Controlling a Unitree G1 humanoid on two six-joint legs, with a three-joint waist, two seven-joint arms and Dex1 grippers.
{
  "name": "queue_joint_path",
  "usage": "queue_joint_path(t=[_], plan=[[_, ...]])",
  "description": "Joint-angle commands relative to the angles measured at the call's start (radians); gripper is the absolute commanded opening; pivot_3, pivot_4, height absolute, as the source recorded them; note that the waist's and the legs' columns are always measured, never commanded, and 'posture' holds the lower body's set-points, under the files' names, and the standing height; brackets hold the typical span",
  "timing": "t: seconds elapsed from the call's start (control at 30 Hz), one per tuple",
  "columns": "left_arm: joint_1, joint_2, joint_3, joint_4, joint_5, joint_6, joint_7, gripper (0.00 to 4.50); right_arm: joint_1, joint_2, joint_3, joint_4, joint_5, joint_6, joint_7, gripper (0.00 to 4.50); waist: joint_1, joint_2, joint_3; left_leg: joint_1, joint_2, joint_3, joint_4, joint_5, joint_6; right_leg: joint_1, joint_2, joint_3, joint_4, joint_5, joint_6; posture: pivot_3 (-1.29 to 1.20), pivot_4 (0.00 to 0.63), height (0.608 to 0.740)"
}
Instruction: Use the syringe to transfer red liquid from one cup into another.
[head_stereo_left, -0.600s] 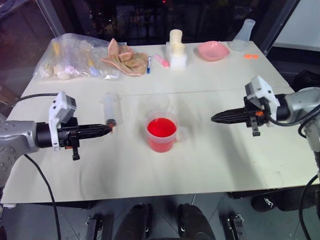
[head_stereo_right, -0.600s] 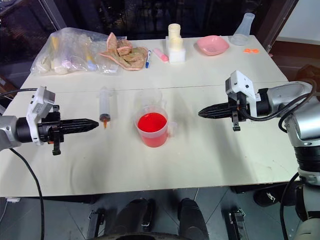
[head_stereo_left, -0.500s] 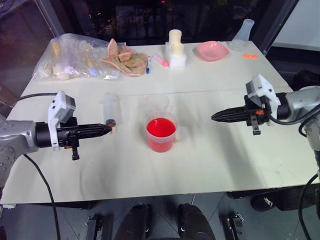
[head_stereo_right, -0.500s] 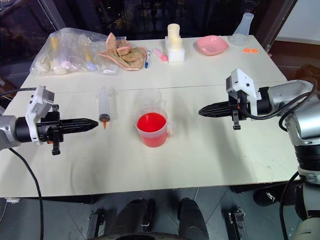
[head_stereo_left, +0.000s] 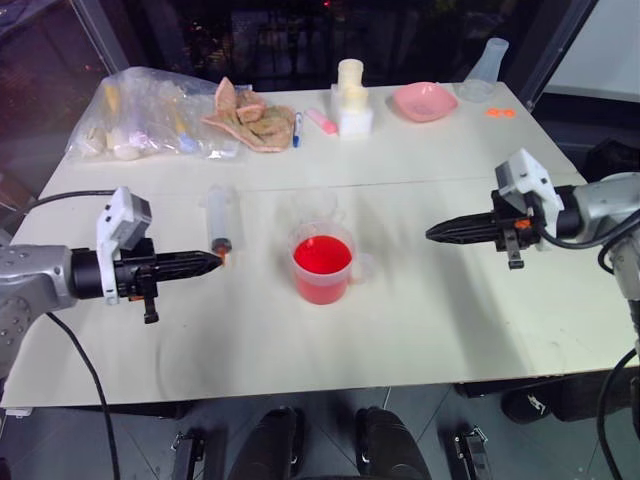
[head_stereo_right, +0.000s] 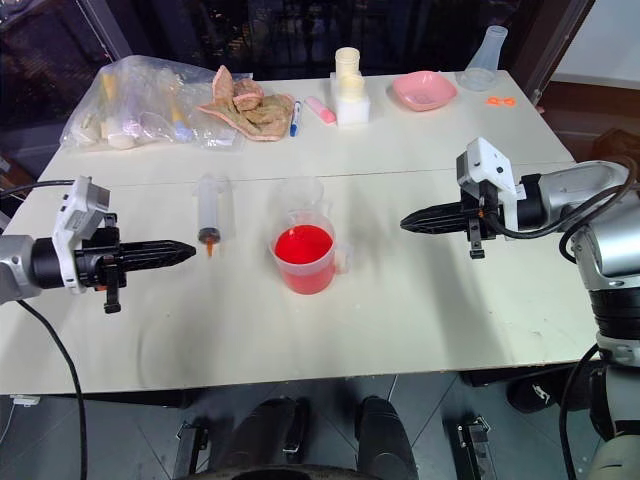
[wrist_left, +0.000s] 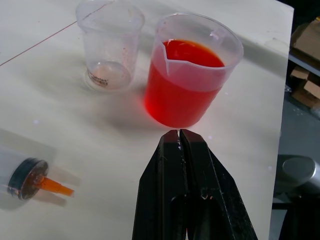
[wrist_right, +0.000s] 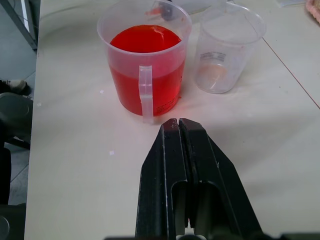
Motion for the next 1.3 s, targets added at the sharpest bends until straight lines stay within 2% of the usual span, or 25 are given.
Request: queue_joint_path(t=[0.03, 0.33, 0.43, 0.6, 0.7, 0.73, 0.9, 1.1, 1.3], plan=[[-0.001, 0.013, 0.049, -0.019, -0.009, 0.001, 0.009, 0.02, -0.025, 0.000, -0.021, 0.002, -0.001, -0.019, 0.011, 0.00, 0.000, 0.000, 0.000, 0.000, 0.000, 0.000, 0.000, 0.000, 0.000, 0.000, 0.000, 0.000, 0.000, 0.000, 0.000, 0.00, 0.150, 0.740], [-0.030, -0.007, 0.078, -0.017, -0.060, 0.067, 0.075, 0.02, -0.035, 0.009, -0.010, 0.014, -0.010, -0.020, 0.013, 0.00, 0.000, 0.000, 0.000, 0.000, 0.000, 0.000, 0.001, 0.000, 0.000, 0.000, 0.000, 0.000, 0.001, 0.000, 0.000, 0.00, 0.150, 0.740], [-0.084, -0.029, 0.079, -0.018, -0.093, 0.121, 0.158, 0.02, -0.034, 0.013, -0.012, 0.012, -0.013, -0.020, 0.015, 0.00, 0.001, 0.000, 0.000, 0.000, 0.000, 0.000, 0.001, 0.000, 0.000, 0.000, 0.000, 0.000, 0.002, 0.000, 0.000, 0.00, 0.150, 0.740], [-0.224, -0.055, -0.016, -0.013, -0.045, 0.277, 0.394, 0.02, -0.037, 0.018, -0.013, 0.014, -0.018, -0.022, 0.014, 0.00, 0.002, 0.000, 0.000, 0.000, 0.000, 0.000, 0.003, 0.000, 0.000, 0.000, 0.000, 0.000, 0.004, 0.000, 0.001, 0.00, 0.150, 0.740], [-0.442, -0.239, -0.010, 0.028, 0.075, 0.362, 0.777, 0.02, -0.039, 0.019, -0.016, 0.014, -0.026, -0.030, 0.007, 0.00, 0.006, -0.003, 0.002, 0.000, -0.001, 0.000, 0.006, 0.001, 0.000, -0.002, 0.000, 0.001, 0.010, 0.000, 0.001, 0.00, 0.150, 0.740], [-0.527, -0.290, -0.009, 0.075, 0.113, 0.455, 0.870, 0.02, -0.039, 0.018, -0.016, 0.014, -0.028, -0.032, 0.007, 0.00, 0.007, -0.005, 0.003, 0.000, -0.001, 0.000, 0.008, 0.001, -0.001, -0.002, 0.000, 0.001, 0.013, 0.000, 0.001, 0.00, 0.150, 0.740], [-0.789, -0.478, -0.009, 0.338, 0.369, 0.700, 1.192, 0.02, -0.039, 0.019, -0.021, 0.007, -0.030, -0.027, 0.005, 0.00, -0.003, -0.008, 0.005, 0.000, -0.002, 0.000, 0.016, 0.001, -0.001, -0.001, 0.002, 0.002, 0.019, 0.002, 0.004, 0.00, 0.150, 0.740], [-0.957, -0.673, 0.151, 0.568, 0.598, 0.785, 1.410, 1.52, -0.028, 0.015, -0.028, -0.014, -0.027, -0.019, -0.005, 0.00, -0.001, -0.010, 0.006, 0.000, -0.002, 0.001, 0.017, 0.003, -0.004, -0.003, 0.003, 0.003, 0.022, 0.002, 0.004, 0.00, 0.150, 0.740], [-1.083, -0.709, 0.254, 0.820, 0.690, 0.655, 1.498, 3.26, -0.015, 0.013, -0.035, -0.036, -0.021, -0.009, -0.015, 0.00, 0.003, -0.011, 0.006, -0.001, -0.002, 0.001, 0.017, 0.003, -0.005, -0.003, 0.002, 0.003, 0.021, 0.002, 0.004, 0.00, 0.150, 0.740]])
